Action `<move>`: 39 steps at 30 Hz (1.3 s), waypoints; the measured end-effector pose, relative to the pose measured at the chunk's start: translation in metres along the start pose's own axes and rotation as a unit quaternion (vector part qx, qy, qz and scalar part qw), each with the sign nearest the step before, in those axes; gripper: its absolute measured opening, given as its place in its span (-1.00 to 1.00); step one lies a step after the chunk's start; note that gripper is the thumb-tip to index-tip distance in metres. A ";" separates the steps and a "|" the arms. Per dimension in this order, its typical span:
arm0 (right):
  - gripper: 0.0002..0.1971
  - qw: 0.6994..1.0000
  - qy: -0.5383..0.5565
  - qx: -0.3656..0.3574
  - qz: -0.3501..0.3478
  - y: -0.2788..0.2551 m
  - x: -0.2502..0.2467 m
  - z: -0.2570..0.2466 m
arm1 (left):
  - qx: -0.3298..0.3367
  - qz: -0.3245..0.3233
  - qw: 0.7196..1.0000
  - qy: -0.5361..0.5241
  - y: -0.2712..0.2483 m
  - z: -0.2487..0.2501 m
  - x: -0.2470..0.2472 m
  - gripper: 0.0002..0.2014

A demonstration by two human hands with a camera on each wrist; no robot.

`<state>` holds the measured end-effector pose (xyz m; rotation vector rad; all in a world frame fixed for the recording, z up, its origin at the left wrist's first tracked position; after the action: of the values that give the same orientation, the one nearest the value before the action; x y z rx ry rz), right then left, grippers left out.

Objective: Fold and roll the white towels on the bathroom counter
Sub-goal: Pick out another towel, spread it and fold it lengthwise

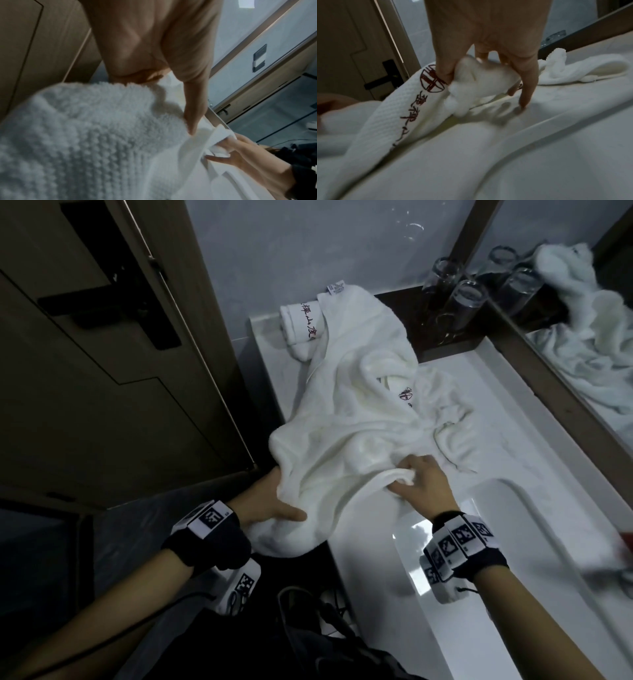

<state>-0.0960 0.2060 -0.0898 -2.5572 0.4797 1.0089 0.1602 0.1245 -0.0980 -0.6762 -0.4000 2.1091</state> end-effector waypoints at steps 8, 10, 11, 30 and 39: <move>-0.51 0.973 0.219 0.047 -0.059 -0.014 0.008 -0.016 | -0.003 -0.010 1.000 0.003 0.003 0.009 0.013 0.04; -0.47 0.972 0.229 0.028 -0.044 -0.012 0.001 -0.024 | -0.001 0.045 0.992 -0.120 0.005 0.012 0.002 0.05; -0.51 0.971 0.235 0.018 -0.030 -0.012 -0.004 -0.027 | 0.005 0.086 0.982 -0.169 0.005 0.015 -0.006 0.06; -0.84 0.870 0.469 0.066 0.140 0.042 -0.062 -0.021 | 0.105 0.082 0.986 -0.101 0.062 0.043 -0.089 -0.25; -0.62 0.888 0.403 0.123 0.186 0.115 -0.068 -0.039 | 0.087 0.232 0.965 -0.087 0.141 0.090 -0.145 -0.73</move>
<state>-0.1694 0.1002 -0.0382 -2.5878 1.2544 -0.1036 0.0857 -0.0782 -0.0509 -0.5159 -0.1534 2.6241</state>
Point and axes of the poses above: each hand's wrist, its own y-axis towards the middle knuckle, its own x-axis out of the palm, z = x × y, the point moved 7 cm from there along y, towards the middle knuckle, and after that the axes turned 2 degrees about y, right-handed, at the moved point
